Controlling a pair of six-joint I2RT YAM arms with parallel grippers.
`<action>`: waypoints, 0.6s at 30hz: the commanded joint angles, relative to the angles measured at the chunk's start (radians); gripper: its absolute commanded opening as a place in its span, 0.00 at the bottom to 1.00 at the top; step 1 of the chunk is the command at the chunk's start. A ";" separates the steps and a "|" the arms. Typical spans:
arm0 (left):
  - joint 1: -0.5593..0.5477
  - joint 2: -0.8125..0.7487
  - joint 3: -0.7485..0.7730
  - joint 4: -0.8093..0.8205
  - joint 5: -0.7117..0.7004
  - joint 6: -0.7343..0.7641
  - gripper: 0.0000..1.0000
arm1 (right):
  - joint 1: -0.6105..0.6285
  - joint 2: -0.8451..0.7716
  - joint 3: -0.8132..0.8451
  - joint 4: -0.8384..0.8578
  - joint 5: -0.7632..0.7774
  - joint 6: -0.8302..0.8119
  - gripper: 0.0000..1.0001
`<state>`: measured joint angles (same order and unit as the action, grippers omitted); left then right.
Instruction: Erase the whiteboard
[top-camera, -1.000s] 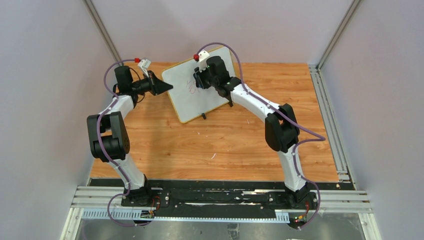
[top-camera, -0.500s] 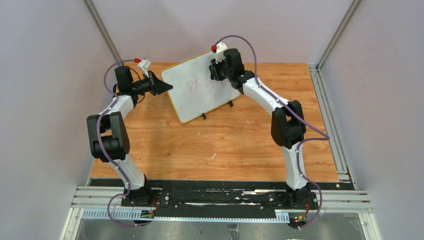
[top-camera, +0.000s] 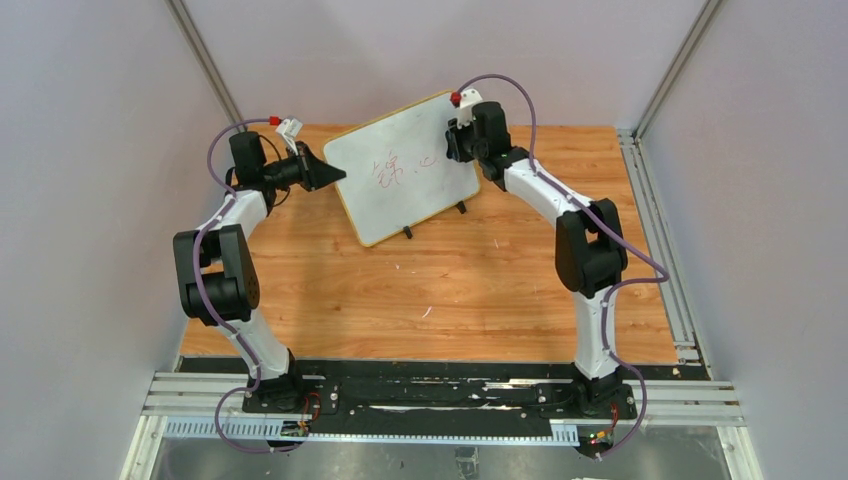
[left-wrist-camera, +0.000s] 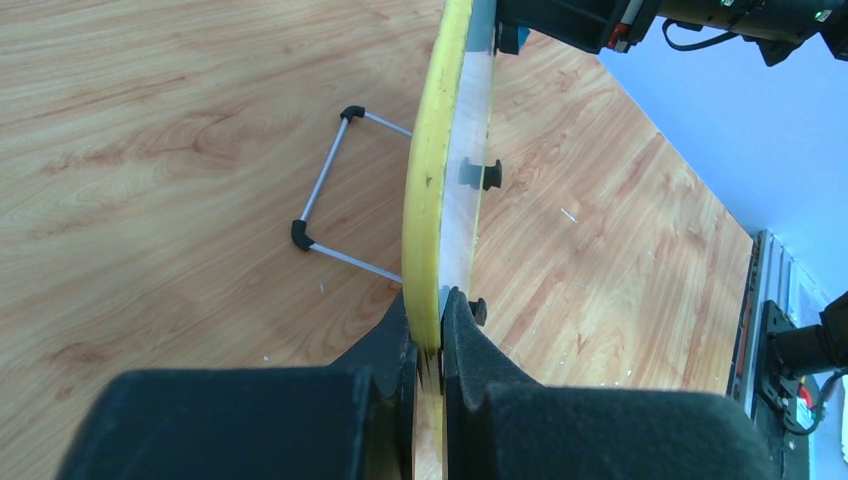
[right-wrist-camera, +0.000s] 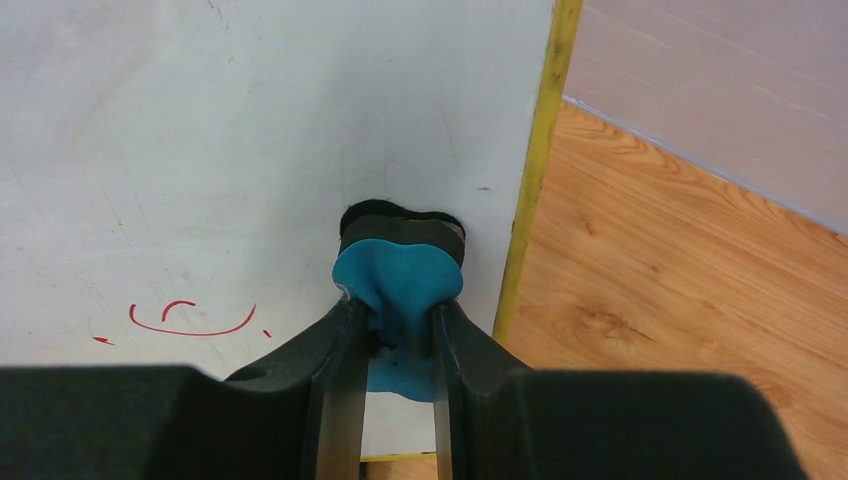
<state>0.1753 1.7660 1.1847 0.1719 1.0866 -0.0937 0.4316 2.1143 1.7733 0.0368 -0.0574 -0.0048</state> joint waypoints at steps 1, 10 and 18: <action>-0.003 0.041 -0.029 -0.083 -0.160 0.223 0.00 | 0.015 -0.018 -0.059 0.027 0.025 0.007 0.01; -0.006 0.043 -0.025 -0.084 -0.162 0.223 0.00 | 0.106 -0.009 -0.072 0.046 0.042 0.014 0.00; -0.009 0.047 -0.026 -0.083 -0.159 0.225 0.00 | 0.194 -0.011 -0.078 0.067 0.033 0.038 0.01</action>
<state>0.1757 1.7660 1.1858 0.1585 1.0851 -0.0906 0.5438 2.1036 1.7130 0.0891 0.0154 0.0036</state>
